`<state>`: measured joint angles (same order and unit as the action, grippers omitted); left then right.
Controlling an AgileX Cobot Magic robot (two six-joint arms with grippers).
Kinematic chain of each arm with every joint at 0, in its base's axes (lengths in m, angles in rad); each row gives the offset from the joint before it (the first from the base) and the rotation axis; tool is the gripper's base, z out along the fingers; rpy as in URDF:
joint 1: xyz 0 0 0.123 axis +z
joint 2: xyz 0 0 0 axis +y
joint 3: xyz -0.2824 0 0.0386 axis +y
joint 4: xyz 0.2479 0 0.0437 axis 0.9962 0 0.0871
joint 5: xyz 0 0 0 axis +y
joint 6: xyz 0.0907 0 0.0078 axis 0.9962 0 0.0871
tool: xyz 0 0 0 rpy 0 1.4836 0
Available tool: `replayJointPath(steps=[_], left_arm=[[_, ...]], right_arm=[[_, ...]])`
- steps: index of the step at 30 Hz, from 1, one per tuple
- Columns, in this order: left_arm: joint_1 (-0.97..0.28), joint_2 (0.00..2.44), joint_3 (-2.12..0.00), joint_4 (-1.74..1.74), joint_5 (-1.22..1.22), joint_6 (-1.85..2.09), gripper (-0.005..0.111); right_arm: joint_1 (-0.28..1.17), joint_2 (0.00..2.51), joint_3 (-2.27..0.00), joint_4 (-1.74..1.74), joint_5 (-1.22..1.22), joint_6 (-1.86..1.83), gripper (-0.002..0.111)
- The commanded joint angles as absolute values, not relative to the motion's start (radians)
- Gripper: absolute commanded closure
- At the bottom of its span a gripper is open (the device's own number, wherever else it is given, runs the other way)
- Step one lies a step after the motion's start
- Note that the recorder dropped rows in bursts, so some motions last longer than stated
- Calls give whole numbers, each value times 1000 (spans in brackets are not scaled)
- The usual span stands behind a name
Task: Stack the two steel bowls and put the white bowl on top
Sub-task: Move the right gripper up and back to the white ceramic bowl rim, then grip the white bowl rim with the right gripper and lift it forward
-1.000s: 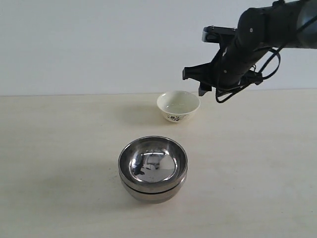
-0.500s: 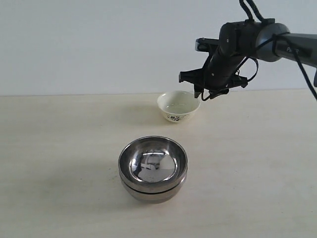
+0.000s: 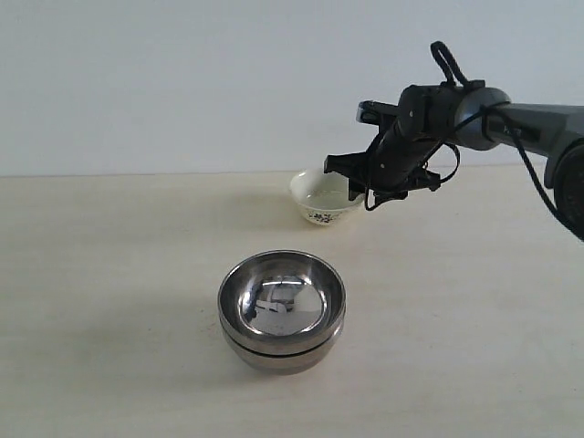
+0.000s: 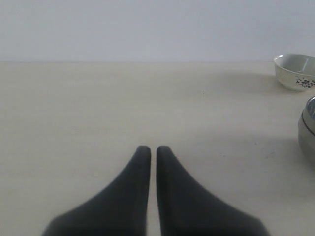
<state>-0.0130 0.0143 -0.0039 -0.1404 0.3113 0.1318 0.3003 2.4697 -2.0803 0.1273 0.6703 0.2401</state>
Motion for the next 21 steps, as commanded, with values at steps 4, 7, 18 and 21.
replayJointPath(steps=[4,7,18,21], left_arm=[[-10,7,0,-149,311,123,103],[-10,7,0,-149,311,123,103],[-10,7,0,-149,311,123,103],[-10,7,0,-149,311,123,103]], right_arm=[[298,2511,-2087,204,596,193,68],[298,2514,-2087,204,594,185,96],[298,2441,-2087,201,689,180,108],[298,2401,-2087,195,738,173,108]])
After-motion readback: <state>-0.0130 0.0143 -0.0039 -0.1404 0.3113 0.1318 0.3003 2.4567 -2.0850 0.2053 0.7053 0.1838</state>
